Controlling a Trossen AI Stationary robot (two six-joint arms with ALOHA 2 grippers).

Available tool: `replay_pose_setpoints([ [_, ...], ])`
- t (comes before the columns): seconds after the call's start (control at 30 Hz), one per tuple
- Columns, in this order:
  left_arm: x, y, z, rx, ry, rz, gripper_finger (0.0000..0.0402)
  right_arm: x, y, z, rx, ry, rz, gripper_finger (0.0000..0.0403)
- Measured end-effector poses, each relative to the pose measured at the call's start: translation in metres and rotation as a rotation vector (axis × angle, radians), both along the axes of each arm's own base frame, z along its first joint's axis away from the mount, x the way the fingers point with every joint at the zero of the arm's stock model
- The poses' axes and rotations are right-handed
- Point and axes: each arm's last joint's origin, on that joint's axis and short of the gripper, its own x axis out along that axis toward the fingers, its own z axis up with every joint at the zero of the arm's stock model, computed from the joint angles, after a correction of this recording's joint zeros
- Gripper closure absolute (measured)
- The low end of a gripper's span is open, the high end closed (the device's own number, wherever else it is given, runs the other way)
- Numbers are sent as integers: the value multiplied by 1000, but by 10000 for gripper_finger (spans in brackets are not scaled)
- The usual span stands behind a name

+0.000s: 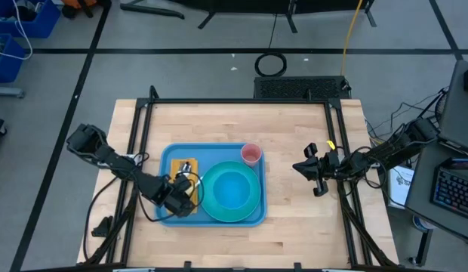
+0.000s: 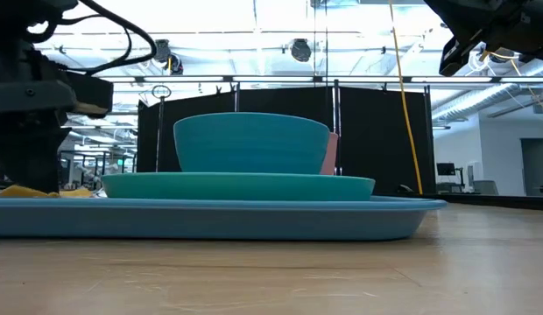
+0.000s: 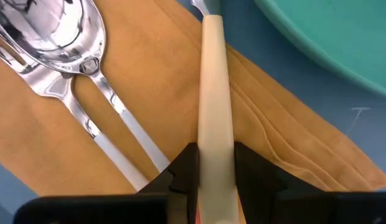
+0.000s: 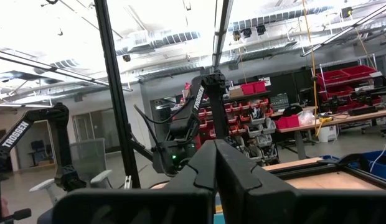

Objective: Set up tray
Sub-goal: Put the yellow knife on the blue serving tray to the left of the orange spoon

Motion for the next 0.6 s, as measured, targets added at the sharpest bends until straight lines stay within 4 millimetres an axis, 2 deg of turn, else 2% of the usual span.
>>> replay_pose_setpoints([
  [0.3, -1, -5, 9, -6, -113, 87, 320, 0, 0, 0, 0, 0, 0, 403],
  [0.6, -4, -5, 10, -7, -145, 192, 320, 0, 0, 0, 0, 1, 0, 403],
])
